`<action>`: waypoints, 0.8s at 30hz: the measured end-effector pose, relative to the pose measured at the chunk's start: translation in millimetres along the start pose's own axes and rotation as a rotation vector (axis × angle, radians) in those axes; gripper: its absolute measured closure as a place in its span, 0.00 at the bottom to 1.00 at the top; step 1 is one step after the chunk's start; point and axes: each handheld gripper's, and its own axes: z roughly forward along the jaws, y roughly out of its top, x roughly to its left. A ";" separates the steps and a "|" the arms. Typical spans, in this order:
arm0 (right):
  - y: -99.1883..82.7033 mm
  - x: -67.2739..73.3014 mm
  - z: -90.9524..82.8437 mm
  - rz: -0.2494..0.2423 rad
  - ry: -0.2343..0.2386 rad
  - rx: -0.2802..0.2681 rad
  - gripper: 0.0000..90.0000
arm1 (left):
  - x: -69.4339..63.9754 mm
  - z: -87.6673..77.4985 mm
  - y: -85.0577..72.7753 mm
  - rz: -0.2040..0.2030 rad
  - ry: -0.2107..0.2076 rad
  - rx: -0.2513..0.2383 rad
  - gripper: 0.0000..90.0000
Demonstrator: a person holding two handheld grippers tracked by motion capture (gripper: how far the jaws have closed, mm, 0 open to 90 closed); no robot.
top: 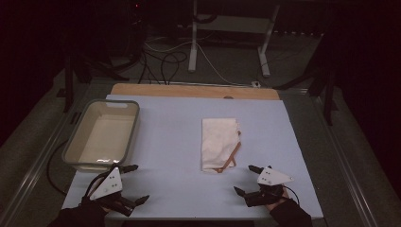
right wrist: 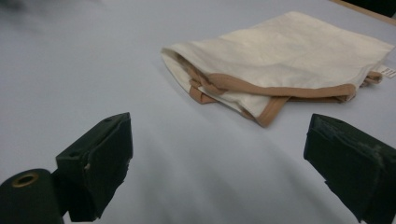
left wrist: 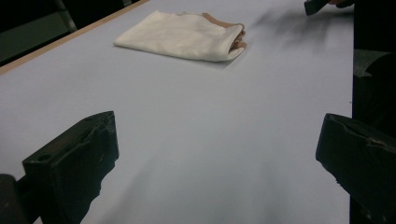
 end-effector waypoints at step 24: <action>24.2 7.2 -14.5 -0.013 0.004 -0.012 0.09 | -4.6 2.6 18.7 0.015 -0.071 0.027 0.01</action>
